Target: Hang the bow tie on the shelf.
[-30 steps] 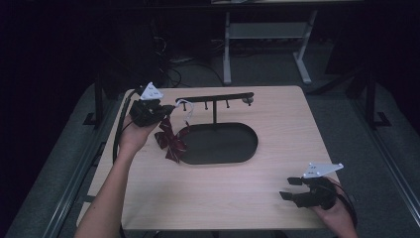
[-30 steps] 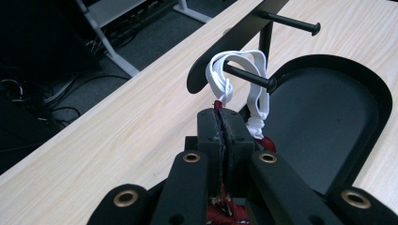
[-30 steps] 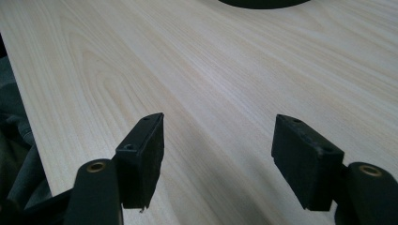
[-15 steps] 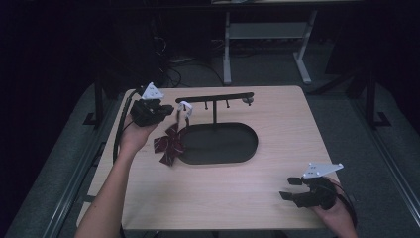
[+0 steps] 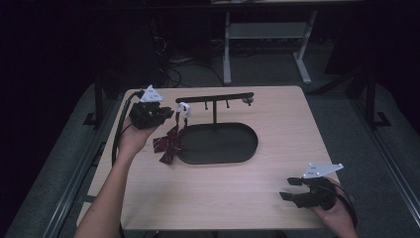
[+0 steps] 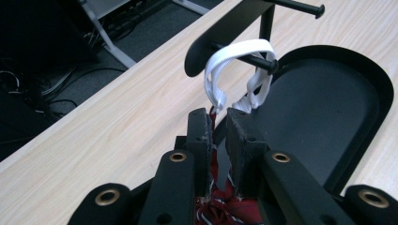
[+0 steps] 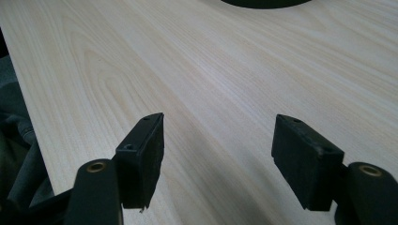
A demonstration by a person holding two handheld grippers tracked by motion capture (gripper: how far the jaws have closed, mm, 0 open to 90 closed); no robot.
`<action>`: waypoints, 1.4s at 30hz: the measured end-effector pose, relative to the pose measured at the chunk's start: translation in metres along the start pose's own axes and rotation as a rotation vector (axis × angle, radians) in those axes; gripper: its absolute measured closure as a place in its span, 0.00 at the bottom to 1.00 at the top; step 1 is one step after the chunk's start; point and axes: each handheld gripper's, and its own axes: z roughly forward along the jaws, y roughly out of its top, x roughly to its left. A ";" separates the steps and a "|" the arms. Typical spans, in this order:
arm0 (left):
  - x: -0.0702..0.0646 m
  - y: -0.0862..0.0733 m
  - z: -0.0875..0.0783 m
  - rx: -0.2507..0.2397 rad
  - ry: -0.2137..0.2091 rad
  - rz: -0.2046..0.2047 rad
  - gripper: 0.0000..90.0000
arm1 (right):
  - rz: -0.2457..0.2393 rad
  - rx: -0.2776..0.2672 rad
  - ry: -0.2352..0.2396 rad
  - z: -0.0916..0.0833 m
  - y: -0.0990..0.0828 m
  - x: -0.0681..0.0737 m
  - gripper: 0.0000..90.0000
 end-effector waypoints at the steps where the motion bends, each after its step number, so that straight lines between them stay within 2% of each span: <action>1: 0.000 -0.001 -0.001 -0.002 -0.002 -0.001 0.88 | 0.002 0.003 0.001 0.000 0.000 0.000 0.38; 20: -0.002 -0.018 -0.004 0.003 -0.019 -0.031 0.84 | 0.007 0.007 -0.001 0.000 0.000 0.000 0.38; 31: -0.008 -0.022 -0.006 0.011 -0.033 -0.009 0.81 | 0.001 0.004 -0.003 -0.001 0.000 -0.001 0.38; 42: -0.012 -0.032 -0.010 0.015 -0.045 -0.023 0.77 | 0.009 0.001 -0.006 -0.002 0.000 -0.001 0.37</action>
